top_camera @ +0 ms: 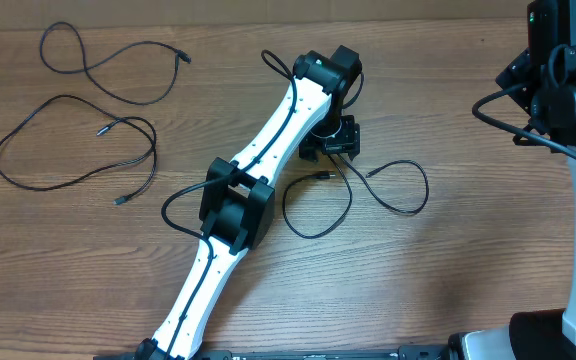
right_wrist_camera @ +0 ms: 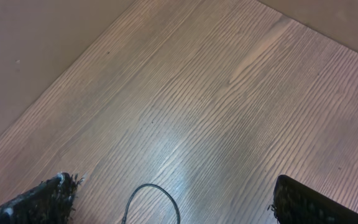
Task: Untangle cables
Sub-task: 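Grasp the remaining thin black cable with the left gripper and lift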
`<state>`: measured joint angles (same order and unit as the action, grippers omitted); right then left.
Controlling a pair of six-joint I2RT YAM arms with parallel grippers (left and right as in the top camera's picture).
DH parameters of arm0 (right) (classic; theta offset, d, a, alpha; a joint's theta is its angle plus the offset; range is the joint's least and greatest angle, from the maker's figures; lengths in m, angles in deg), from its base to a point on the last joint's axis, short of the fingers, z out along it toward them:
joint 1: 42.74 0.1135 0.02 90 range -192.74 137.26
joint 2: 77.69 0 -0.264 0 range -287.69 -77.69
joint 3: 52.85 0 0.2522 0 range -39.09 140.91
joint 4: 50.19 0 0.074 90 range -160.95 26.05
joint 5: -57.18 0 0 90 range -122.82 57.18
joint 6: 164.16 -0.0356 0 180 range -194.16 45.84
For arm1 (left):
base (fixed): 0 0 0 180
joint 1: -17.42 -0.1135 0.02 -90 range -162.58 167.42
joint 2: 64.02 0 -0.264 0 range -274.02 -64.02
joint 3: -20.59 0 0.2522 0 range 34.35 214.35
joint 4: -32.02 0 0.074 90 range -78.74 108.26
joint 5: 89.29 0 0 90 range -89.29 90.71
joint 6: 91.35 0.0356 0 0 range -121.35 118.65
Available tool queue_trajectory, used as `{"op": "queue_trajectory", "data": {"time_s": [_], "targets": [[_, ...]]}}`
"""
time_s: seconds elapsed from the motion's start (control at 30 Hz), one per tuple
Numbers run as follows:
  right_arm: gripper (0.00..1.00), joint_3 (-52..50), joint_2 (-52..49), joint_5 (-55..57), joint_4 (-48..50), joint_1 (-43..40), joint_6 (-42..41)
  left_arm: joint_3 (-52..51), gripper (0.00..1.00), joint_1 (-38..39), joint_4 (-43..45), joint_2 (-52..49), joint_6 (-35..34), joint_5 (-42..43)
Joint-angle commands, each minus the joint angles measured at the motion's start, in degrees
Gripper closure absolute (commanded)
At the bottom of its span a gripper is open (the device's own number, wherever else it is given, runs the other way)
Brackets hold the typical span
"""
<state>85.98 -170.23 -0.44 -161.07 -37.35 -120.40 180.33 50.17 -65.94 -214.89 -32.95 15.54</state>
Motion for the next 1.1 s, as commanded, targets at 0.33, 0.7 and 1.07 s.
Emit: {"op": "queue_trajectory", "data": {"time_s": [0.33, 0.7, 1.07], "targets": [[0.0, -0.3, 0.1, 0.3, 0.1, 0.0, 0.7, 0.3, 0.68, 0.1, 2.6, -1.3, -0.1, -1.8], [0.0, -0.3, 0.1, 0.3, 0.1, 0.0, 0.7, 8.6, 0.96, -1.7, -2.6, 6.5, -0.8, -1.9], [0.0, -0.3, 0.1, 0.3, 0.1, 0.0, 0.7, 12.8, 0.96, -4.5, -2.3, 25.5, -0.8, -4.3]]}}
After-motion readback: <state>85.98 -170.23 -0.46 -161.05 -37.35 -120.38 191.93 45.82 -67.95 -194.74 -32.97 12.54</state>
